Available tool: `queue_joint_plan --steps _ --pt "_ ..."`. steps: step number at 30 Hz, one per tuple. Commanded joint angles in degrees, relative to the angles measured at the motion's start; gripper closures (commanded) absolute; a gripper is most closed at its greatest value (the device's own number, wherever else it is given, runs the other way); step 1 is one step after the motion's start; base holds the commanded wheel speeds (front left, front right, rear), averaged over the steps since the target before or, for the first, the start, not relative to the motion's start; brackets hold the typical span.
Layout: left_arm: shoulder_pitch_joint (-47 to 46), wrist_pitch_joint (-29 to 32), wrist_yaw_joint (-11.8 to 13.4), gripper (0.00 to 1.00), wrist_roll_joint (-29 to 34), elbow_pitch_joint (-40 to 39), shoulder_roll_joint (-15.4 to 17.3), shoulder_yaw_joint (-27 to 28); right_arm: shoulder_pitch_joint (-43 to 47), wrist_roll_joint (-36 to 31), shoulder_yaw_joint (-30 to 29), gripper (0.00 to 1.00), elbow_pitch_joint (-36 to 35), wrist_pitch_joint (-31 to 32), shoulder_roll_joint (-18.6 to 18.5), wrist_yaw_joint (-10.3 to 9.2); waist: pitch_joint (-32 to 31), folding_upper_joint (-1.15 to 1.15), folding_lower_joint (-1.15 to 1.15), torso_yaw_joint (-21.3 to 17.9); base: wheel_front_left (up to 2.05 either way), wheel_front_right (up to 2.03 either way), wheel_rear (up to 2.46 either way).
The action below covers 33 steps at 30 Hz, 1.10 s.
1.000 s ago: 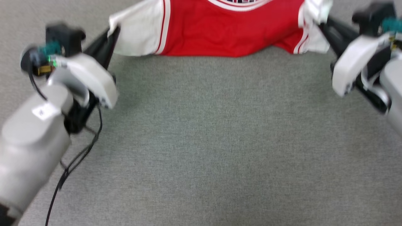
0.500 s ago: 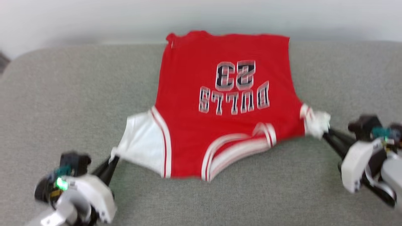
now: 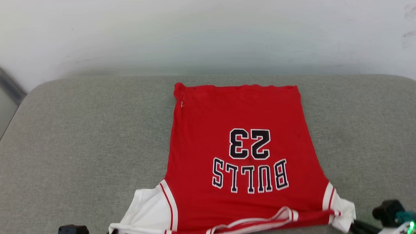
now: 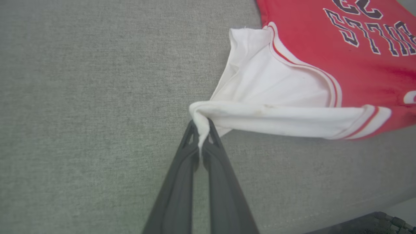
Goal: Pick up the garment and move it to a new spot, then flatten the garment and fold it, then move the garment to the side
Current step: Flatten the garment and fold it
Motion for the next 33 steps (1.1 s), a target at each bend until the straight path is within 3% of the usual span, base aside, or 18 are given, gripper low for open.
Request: queue_joint_plan --steps 1,8,9,10,17,24,29,33 --pt "1.7 -0.2 0.6 1.00 0.3 -0.2 0.1 1.0 3.2 -0.8 -0.9 1.00 -1.2 1.3 -0.9 -0.12 -0.1 0.00 0.02 0.1 0.00 0.00 0.00" --pt "3.1 -0.2 0.7 1.00 1.7 -0.7 -0.2 1.9 7.5 -4.8 -5.9 0.97 -3.3 3.3 0.4 -0.12 0.0 0.00 0.02 -0.2 0.00 0.00 0.00" --pt "2.8 -0.2 0.7 1.00 2.1 -0.8 -0.4 2.1 7.9 -5.4 -7.1 0.53 -3.4 3.6 0.8 -0.12 0.0 0.00 0.02 -0.3 0.00 0.00 0.00" --pt "2.5 -0.2 0.7 1.00 2.3 -0.8 -0.5 2.2 8.1 -6.2 -8.3 0.00 -3.7 3.7 1.2 -0.11 0.1 0.00 0.02 -0.3 0.00 0.00 0.00" --pt "1.5 -0.2 1.1 1.00 4.4 -2.1 -1.3 2.6 7.8 -11.8 -16.3 0.00 -8.9 5.9 0.0 -0.09 0.4 0.00 0.02 -0.2 0.00 0.00 0.00" --pt "1.0 -0.2 2.5 1.00 7.5 -5.5 -1.7 4.8 3.1 -14.8 -29.3 0.00 -18.1 10.5 -3.3 -0.09 2.4 0.00 0.02 0.8 0.00 0.00 0.00" --pt "-0.9 -0.2 3.6 1.00 10.2 -8.7 -1.4 6.0 -5.0 -14.1 -35.9 0.00 -23.5 19.9 -6.1 -0.08 6.6 0.00 0.02 3.0 0.00 0.00 0.00" --pt "-3.4 -0.2 4.1 1.00 12.2 -11.0 -1.9 6.4 -13.8 -11.0 -35.3 0.00 -24.1 32.9 -7.3 -0.08 11.2 0.00 0.02 5.5 0.00 0.00 0.00"
